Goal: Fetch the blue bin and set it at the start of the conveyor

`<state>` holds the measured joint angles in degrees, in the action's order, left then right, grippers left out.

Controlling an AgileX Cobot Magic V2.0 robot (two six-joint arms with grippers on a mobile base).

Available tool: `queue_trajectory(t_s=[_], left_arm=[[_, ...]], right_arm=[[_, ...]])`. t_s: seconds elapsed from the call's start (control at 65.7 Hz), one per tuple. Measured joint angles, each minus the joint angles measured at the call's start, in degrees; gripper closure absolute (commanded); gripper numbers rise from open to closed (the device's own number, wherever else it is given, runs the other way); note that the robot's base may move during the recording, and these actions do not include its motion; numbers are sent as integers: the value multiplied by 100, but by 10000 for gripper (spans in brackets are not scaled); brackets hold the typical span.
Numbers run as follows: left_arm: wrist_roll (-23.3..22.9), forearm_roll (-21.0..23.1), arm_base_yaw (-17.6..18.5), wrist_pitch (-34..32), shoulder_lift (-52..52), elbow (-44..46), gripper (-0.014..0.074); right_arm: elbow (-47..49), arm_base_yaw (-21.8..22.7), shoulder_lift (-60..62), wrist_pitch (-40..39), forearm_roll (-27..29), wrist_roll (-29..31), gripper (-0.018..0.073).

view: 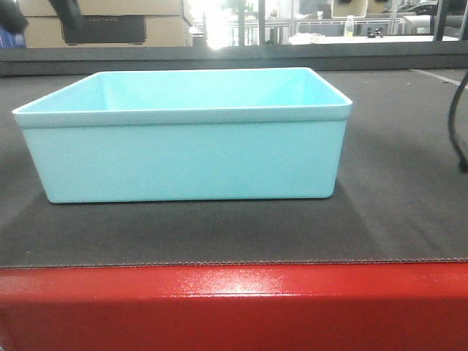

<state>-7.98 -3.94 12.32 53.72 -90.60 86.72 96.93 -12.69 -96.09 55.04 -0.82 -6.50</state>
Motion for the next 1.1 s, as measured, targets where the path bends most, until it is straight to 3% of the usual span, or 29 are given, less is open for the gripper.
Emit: queue_trajectory(t_s=[0.046, 0.122, 0.38, 0.548, 0.852, 1.096], left_arm=[[13, 1, -59, 26, 160, -16, 542], [34, -27, -175, 12, 482, -177, 703], [47, -59, -710, -769, 1737, -1581, 707], [47, -139, -944, -1572, 2753, -2976, 707], [47, -332, -958, -2688, 5376, -4982, 707], [47, -344, -958, -2986, 7269, -5665, 707]], right_arm=[[-47, 13, 162, -28, -53, 0, 728], [-218, 95, 430, -146, -103, 0, 720], [-1665, 326, 1439, -761, -289, 0, 720], [-3093, 326, 2359, -1742, -321, 0, 720], [-5743, 326, 4460, -3749, -411, 0, 721], [-6992, 326, 6142, -4995, -442, 0, 721]])
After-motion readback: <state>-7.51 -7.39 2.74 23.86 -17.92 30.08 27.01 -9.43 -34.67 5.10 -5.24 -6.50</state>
